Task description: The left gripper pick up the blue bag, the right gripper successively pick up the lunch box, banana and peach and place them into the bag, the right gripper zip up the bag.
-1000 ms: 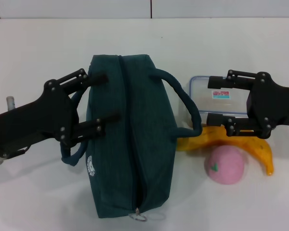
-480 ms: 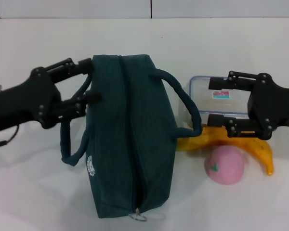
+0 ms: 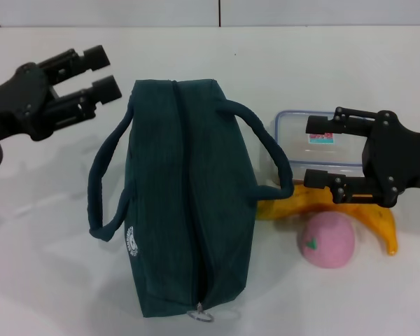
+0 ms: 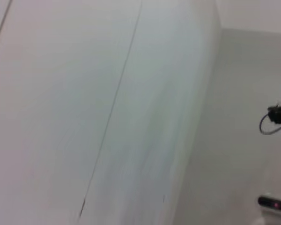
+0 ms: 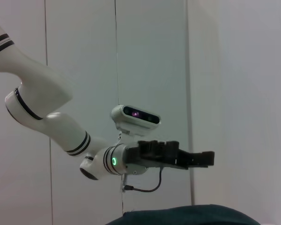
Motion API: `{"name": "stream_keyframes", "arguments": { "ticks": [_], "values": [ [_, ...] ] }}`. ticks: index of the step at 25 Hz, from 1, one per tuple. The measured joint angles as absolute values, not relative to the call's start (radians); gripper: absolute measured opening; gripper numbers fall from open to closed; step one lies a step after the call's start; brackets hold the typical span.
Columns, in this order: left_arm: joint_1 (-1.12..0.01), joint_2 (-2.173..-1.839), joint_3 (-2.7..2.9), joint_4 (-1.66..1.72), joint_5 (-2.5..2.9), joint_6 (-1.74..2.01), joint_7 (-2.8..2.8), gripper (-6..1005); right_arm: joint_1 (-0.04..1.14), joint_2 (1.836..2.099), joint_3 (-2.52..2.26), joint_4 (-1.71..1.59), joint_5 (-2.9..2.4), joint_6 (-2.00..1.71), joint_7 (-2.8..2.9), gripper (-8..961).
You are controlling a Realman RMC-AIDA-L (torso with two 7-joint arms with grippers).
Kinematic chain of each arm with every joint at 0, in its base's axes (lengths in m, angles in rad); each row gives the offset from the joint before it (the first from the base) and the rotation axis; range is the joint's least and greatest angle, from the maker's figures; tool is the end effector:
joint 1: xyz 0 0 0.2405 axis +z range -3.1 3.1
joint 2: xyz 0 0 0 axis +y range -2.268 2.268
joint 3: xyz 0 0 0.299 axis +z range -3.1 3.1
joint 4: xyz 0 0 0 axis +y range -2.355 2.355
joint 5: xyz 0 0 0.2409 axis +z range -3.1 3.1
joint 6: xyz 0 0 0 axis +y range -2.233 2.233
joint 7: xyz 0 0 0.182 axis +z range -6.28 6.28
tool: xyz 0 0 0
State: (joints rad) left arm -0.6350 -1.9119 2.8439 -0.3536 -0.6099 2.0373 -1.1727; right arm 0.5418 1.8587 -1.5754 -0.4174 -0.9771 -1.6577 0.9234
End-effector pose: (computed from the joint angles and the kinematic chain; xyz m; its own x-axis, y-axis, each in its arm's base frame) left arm -0.2994 0.3567 0.0379 0.5229 0.2078 0.8267 0.4212 -0.9061 -0.0387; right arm 0.2496 0.3642 -0.0361 0.7163 0.0386 -0.6967 -0.0639 -0.9906 -0.1206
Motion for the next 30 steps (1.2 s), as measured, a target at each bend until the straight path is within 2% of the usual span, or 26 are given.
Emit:
{"name": "stream_keyframes", "arguments": {
  "ticks": [12,30],
  "values": [
    [-0.632,-1.897,2.844,-0.407,-0.503,2.036,-1.242,672,0.540,1.859,-1.575,-0.417,-0.977,-1.652,0.913,725],
    [-0.671,-1.929,2.844,-0.422,-0.442,2.030,-1.394,647,0.535,1.861,-1.575,-0.415,-0.978,-1.648,0.882,724]
  ]
}}
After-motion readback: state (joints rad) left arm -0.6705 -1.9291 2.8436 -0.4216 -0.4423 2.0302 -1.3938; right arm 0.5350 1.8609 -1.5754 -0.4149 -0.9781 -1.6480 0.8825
